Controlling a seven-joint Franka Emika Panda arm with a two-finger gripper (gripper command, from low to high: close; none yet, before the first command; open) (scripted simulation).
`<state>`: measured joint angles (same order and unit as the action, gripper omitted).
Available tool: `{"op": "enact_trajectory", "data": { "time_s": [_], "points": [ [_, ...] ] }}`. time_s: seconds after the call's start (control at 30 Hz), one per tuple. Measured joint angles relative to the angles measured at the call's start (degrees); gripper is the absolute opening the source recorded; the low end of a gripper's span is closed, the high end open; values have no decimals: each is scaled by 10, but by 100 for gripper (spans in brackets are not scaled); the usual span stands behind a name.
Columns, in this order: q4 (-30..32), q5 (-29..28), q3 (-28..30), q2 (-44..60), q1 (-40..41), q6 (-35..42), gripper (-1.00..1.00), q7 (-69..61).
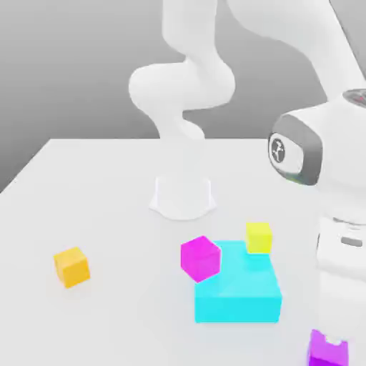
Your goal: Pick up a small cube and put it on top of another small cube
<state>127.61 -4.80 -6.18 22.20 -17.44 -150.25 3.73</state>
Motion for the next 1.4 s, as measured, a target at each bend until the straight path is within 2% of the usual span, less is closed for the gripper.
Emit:
{"op": "enact_trajectory", "data": {
  "time_s": [0.1,0.13,0.33,0.5,0.77,1.27,1.4],
  "points": [
    [-12,-12,8,62,-8,-45,0,3],
    [-15,-16,10,79,-10,-58,-100,6],
    [-16,-17,11,87,-11,-63,-100,6],
    [0,-3,-2,11,-1,-4,-100,-4],
    [113,34,29,-155,23,48,-100,84],
    [341,57,49,-466,120,130,-100,304],
    [374,60,46,-440,132,71,-100,323]
  ]
}}
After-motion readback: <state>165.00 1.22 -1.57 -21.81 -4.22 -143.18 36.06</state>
